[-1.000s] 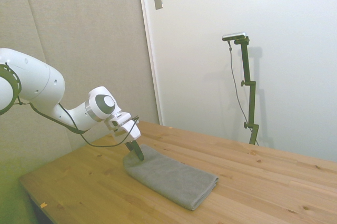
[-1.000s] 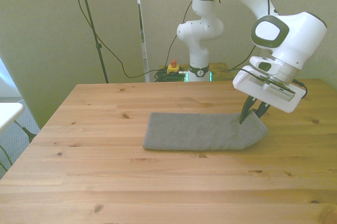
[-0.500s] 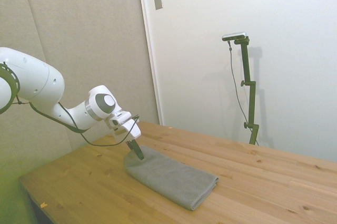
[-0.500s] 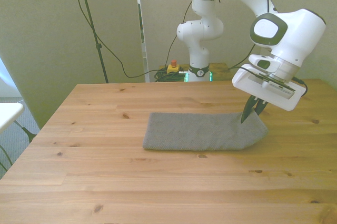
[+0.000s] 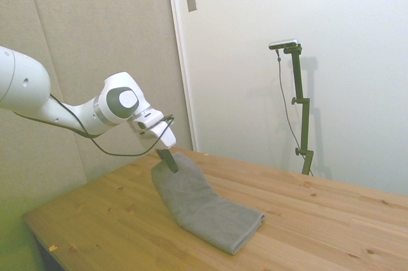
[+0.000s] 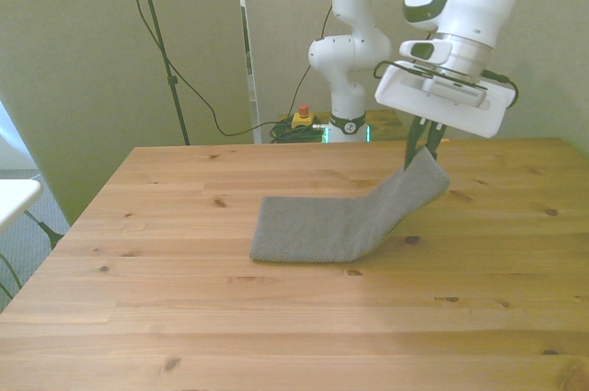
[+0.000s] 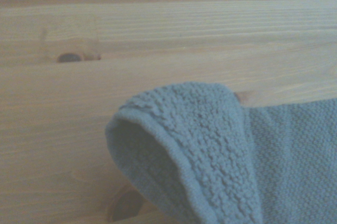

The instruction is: Fold the towel

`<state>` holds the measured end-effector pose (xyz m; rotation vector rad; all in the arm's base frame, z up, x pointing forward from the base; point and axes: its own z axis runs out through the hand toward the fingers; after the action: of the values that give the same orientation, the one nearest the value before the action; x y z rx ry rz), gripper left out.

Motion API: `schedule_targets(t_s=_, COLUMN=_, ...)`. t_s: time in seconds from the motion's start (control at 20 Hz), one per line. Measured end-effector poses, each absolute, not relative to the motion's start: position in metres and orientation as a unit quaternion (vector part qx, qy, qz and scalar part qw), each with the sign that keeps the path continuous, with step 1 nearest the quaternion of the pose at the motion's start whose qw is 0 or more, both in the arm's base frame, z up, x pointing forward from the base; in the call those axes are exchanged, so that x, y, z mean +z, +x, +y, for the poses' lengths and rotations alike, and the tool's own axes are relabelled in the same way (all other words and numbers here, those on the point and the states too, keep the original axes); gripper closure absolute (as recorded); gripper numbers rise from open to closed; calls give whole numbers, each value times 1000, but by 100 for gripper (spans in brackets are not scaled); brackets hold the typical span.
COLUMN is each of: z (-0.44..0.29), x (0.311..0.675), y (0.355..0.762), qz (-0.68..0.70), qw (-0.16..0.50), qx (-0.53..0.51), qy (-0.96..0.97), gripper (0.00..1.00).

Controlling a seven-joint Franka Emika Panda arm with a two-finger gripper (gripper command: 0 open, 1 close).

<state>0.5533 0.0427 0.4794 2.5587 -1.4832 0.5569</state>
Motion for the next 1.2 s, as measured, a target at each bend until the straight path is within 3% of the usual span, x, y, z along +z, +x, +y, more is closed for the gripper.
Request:
schedule_targets(t_s=0.35, z=-47, x=517, y=531, qz=-523, qw=21, qx=181, qy=833, gripper=100)
schedule_targets(t_s=0.9, z=-187, x=472, y=514, qz=-563, qw=-50, qx=141, qy=813, gripper=100)
schedule_targets(t_s=0.95, z=-195, x=467, y=515, qz=-566, qw=-56, qx=140, qy=811, gripper=0)
schedule_targets(t_s=1.2, z=-219, x=445, y=516, qz=-554, qw=-106, qx=127, qy=816, gripper=0)
